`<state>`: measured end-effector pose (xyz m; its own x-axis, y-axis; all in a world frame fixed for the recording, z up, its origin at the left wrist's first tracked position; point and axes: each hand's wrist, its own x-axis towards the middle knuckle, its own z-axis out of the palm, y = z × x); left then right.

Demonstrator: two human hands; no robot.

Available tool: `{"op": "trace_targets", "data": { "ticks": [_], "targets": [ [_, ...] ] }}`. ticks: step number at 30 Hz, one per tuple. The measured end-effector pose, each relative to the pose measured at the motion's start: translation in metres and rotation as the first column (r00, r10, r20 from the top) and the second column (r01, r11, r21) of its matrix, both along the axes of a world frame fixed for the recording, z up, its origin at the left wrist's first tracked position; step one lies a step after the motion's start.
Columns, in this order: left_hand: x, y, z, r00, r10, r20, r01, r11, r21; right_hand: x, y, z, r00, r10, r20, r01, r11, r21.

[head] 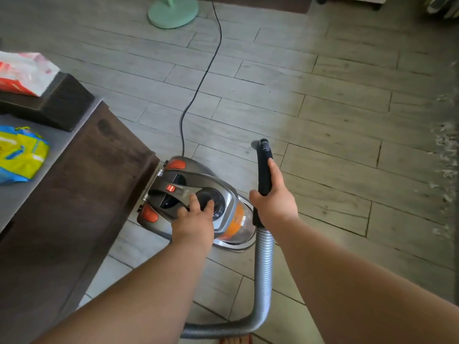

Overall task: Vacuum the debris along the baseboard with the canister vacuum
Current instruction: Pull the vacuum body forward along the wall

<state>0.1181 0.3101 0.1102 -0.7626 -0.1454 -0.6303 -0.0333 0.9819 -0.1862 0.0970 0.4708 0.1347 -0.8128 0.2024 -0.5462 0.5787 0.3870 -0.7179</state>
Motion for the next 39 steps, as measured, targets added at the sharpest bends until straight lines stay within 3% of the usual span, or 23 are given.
{"op": "trace_targets", "data": {
  "ticks": [7, 18, 28, 39],
  "targets": [
    [-0.016, 0.017, -0.002, 0.997, 0.001, -0.077, 0.005, 0.997, 0.075, -0.015, 0.017, -0.003, 0.999, -0.036, 0.005, 0.036, 0.999, 0.001],
    [-0.076, 0.119, -0.012, 0.978, 0.106, -0.177, -0.080, 0.985, 0.150, -0.044, 0.114, -0.017, 0.993, -0.107, -0.041, 0.109, 0.993, 0.054],
    [-0.130, 0.189, -0.016, 0.937, 0.217, -0.273, -0.189, 0.974, 0.125, -0.089, 0.189, -0.024, 0.996, 0.005, -0.093, -0.004, 1.000, 0.009],
    [-0.189, 0.253, -0.020, 0.946, 0.255, -0.199, -0.235, 0.965, 0.118, -0.131, 0.268, -0.016, 0.989, 0.044, -0.143, -0.046, 0.999, -0.012]
  ]
}}
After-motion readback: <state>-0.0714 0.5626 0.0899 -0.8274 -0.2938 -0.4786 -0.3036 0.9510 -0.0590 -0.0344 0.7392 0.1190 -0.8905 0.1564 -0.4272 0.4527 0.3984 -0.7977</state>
